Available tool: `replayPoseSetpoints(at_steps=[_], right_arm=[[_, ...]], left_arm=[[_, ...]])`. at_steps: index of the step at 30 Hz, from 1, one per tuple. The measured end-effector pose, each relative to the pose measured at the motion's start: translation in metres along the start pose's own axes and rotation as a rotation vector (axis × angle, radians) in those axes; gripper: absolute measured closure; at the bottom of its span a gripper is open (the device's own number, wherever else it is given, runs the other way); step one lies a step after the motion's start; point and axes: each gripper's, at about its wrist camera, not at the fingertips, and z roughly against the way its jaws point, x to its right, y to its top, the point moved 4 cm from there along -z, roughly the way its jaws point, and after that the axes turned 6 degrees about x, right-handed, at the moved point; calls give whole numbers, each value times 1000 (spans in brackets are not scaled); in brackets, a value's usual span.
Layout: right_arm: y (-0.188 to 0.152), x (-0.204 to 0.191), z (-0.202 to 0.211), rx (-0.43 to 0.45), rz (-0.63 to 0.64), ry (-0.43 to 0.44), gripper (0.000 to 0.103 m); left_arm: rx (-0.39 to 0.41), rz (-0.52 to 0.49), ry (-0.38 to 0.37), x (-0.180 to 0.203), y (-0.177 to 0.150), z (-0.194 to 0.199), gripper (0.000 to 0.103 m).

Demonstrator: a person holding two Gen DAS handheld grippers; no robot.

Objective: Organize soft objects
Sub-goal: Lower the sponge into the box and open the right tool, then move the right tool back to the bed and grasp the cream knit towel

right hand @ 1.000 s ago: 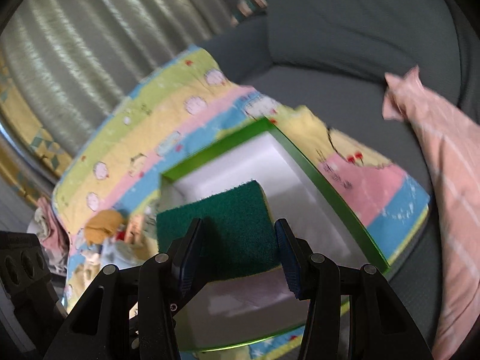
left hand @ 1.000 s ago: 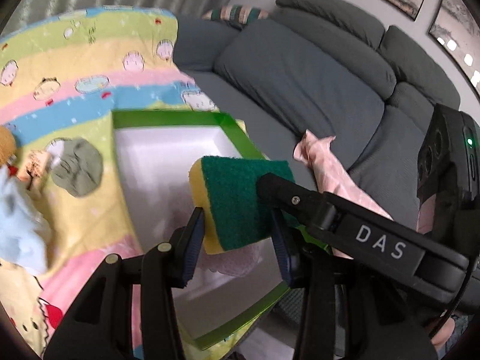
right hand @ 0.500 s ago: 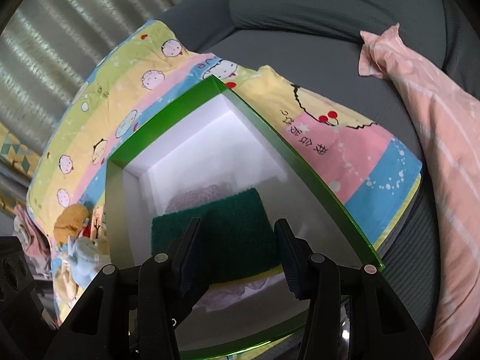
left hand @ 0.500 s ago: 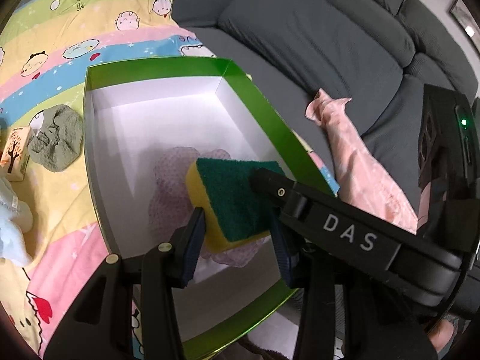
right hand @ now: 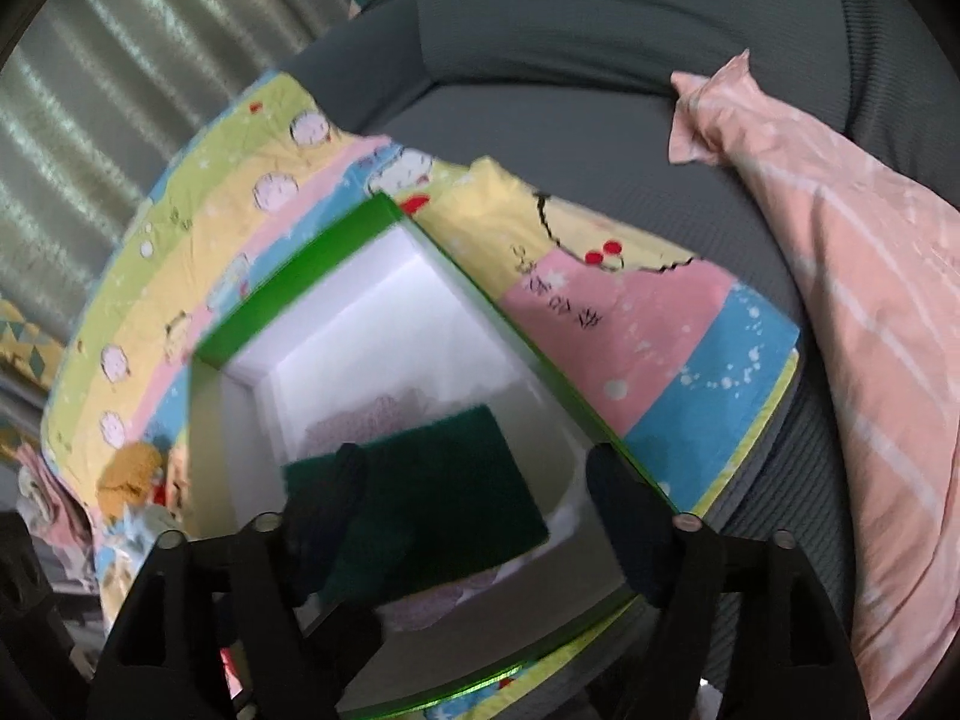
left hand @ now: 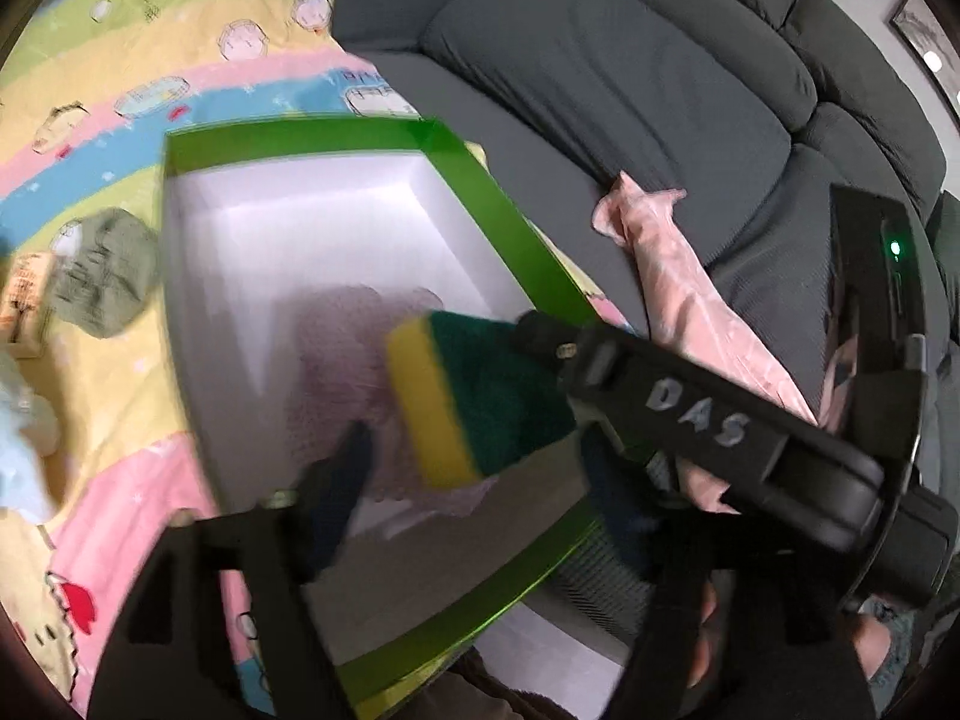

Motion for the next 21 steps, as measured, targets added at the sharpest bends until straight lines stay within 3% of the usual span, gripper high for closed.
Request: replayPoseSetpoints(at_steps=[7, 14, 19, 21], right_arm=[[7, -10, 26, 95, -20, 58, 22], [0, -44, 38, 130, 60, 101, 17], [-9, -76, 44, 151, 148, 119, 13], [-13, -88, 47, 150, 169, 154, 9]], left_arm=[[134, 39, 30, -14, 7, 51, 19], [270, 70, 130, -50, 0, 109, 15], [342, 141, 258, -96, -14, 151, 13], [358, 167, 279, -111, -21, 164, 0]])
